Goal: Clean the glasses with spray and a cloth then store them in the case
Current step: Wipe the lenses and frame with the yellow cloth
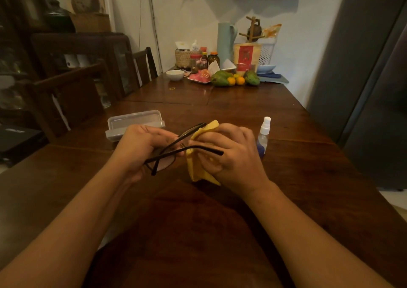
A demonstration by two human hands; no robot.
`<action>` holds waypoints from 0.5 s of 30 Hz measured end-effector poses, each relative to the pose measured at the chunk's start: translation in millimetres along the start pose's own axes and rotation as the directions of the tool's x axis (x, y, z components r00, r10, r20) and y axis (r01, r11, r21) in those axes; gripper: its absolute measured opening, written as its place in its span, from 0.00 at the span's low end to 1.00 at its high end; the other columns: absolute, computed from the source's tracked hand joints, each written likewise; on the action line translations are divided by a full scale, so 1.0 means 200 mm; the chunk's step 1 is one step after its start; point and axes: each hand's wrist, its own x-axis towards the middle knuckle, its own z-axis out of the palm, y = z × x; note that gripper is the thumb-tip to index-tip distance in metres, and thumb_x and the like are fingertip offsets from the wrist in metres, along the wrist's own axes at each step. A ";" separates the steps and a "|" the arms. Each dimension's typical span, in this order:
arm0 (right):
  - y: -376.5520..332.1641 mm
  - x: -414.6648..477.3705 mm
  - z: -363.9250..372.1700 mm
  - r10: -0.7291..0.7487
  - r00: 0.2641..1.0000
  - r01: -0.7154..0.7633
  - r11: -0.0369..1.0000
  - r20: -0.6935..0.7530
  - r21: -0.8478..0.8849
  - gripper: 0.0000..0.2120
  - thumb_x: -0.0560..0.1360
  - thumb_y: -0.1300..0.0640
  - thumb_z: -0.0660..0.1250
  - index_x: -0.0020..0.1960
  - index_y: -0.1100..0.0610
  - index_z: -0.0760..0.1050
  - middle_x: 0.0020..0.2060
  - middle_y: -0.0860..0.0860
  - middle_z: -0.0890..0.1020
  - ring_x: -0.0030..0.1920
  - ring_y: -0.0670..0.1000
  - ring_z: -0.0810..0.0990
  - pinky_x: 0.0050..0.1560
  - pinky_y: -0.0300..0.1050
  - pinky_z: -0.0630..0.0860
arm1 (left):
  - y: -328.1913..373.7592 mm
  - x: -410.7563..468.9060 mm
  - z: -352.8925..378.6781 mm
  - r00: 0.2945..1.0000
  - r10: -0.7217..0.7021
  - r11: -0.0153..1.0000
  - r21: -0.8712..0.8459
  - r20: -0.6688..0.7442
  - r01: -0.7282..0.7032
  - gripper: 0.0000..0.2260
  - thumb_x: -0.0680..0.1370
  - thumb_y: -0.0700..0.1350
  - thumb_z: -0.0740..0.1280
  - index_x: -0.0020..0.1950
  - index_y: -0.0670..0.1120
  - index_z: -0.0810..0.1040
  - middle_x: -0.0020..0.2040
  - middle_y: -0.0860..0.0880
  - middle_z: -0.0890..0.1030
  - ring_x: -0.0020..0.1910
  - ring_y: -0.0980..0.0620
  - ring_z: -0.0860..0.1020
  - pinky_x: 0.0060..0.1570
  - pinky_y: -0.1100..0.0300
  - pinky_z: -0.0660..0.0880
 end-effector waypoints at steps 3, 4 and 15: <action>-0.01 0.00 0.01 -0.017 1.000 0.018 0.999 0.025 -0.034 0.18 0.77 0.48 0.67 0.66 0.44 0.73 0.62 0.45 0.80 0.64 0.53 0.71 0.55 0.56 0.65 | 0.00 0.00 -0.01 1.000 0.004 1.000 -0.002 0.001 -0.004 0.07 0.74 0.34 0.66 0.43 0.35 0.85 0.45 0.36 0.85 0.48 0.39 0.84 0.51 0.45 0.81; 0.00 0.00 0.01 0.008 1.000 -0.006 0.999 0.025 -0.048 0.17 0.78 0.47 0.67 0.66 0.43 0.73 0.62 0.44 0.79 0.64 0.52 0.71 0.55 0.56 0.65 | 0.01 0.00 -0.01 1.000 0.009 1.000 -0.008 -0.003 -0.009 0.07 0.74 0.34 0.66 0.43 0.35 0.85 0.45 0.36 0.85 0.47 0.39 0.84 0.50 0.46 0.81; 0.00 0.02 0.01 0.678 0.635 -0.629 0.176 0.370 0.757 0.11 0.77 0.62 0.68 0.53 0.47 0.83 0.50 0.40 0.85 0.53 0.39 0.82 0.52 0.43 0.78 | 0.02 -0.02 0.04 0.997 0.052 0.998 -0.023 -0.061 -0.054 0.09 0.75 0.33 0.67 0.38 0.40 0.86 0.39 0.38 0.86 0.38 0.44 0.86 0.36 0.57 0.82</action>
